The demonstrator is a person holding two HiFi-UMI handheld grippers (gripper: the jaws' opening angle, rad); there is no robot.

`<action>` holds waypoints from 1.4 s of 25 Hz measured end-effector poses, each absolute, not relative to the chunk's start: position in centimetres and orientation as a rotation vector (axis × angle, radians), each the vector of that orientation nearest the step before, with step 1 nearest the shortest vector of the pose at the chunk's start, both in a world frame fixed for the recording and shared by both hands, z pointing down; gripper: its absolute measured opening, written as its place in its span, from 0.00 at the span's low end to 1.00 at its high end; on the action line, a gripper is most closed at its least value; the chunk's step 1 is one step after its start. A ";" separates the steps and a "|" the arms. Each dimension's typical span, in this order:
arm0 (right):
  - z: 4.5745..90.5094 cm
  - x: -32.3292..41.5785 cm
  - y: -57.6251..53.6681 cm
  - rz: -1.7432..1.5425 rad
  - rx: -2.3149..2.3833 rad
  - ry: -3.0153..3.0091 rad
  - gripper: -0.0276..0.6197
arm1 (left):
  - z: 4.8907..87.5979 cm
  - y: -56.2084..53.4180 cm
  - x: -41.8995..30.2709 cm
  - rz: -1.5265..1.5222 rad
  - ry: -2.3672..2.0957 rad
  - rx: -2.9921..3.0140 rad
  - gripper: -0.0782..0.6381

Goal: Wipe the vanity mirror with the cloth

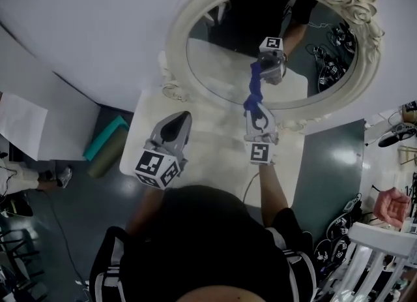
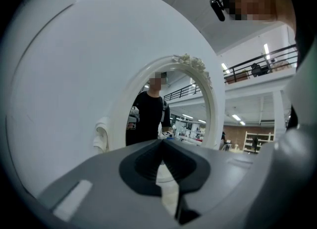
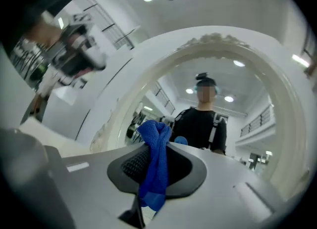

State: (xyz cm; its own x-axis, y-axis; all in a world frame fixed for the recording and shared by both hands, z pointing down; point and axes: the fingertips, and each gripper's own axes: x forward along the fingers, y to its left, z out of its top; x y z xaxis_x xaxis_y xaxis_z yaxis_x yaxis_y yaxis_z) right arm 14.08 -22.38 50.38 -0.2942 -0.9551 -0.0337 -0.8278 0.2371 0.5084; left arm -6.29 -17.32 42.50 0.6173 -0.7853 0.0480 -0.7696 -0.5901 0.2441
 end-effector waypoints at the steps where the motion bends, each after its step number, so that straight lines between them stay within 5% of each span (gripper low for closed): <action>1: 48.7 14.8 -21.9 -0.575 1.771 -2.286 0.14 | 42.4 -17.4 -6.1 -0.096 -1.265 2.609 0.12; 15: 31.5 29.4 -18.6 -0.477 2.724 -2.333 0.14 | 41.8 -17.2 -4.0 -0.096 -1.171 2.659 0.12; 28: 26.7 32.2 -21.3 -0.503 2.759 -2.302 0.14 | 42.2 -17.0 -3.5 -0.083 -1.155 2.654 0.12; 35: 20.7 29.0 -22.4 -0.791 2.547 -2.232 0.14 | 42.7 -17.0 -2.9 -0.086 -1.150 2.646 0.12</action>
